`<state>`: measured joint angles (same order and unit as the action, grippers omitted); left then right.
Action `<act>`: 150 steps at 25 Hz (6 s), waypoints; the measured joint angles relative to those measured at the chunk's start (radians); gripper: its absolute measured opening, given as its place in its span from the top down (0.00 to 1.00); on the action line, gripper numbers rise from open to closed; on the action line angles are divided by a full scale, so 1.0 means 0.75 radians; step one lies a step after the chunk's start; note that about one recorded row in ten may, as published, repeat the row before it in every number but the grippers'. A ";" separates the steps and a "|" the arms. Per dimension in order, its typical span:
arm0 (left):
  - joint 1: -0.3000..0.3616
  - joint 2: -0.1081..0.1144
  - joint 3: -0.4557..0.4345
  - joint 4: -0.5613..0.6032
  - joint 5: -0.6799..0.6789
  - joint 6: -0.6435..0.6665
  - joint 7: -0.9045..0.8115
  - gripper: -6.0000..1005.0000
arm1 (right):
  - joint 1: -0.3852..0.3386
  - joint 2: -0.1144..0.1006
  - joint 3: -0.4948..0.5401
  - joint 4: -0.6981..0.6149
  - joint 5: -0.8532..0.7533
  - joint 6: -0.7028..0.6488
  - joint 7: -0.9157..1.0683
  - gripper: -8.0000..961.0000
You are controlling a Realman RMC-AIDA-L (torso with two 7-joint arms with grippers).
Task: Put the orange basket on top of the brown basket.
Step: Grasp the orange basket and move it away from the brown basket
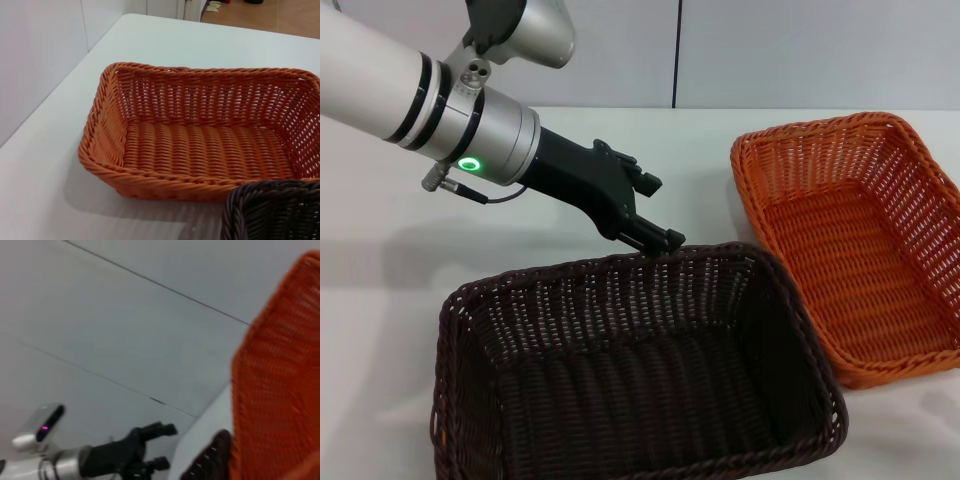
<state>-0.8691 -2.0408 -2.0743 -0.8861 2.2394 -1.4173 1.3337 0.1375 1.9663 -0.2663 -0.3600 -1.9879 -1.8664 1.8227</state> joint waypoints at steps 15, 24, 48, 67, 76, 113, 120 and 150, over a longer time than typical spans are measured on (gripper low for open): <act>0.015 0.001 -0.004 0.003 0.020 0.005 0.001 0.17 | 0.077 0.003 -0.011 0.061 -0.052 0.266 0.073 0.31; 0.026 -0.005 -0.007 0.015 0.027 0.020 0.000 0.17 | 0.100 -0.009 0.062 0.049 -0.037 0.301 0.107 0.31; 0.048 0.003 -0.006 0.056 0.031 0.068 -0.003 0.17 | 0.169 -0.104 0.216 0.048 -0.035 0.474 0.148 0.31; 0.059 0.008 0.002 0.071 0.031 0.075 -0.004 0.17 | 0.130 -0.140 0.305 0.040 -0.044 0.459 0.178 0.31; 0.040 0.009 0.004 0.072 0.039 0.068 -0.005 0.17 | 0.134 -0.112 0.291 0.050 -0.062 0.303 0.185 0.31; 0.044 -0.008 0.003 0.057 0.100 -0.004 -0.031 0.17 | 0.233 -0.127 0.163 0.030 -0.224 0.367 0.504 0.31; 0.057 -0.010 0.005 0.067 0.100 -0.017 -0.017 0.17 | 0.277 -0.148 0.163 -0.004 -0.226 0.369 0.655 0.31; 0.084 -0.020 -0.006 0.033 0.086 -0.070 -0.022 0.17 | 0.279 -0.116 0.079 -0.020 -0.280 0.684 0.680 0.62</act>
<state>-0.8059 -2.0556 -2.0786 -0.8616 2.3037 -1.4701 1.3170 0.3470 1.8792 -0.2074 -0.3753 -2.1979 -1.3537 2.3330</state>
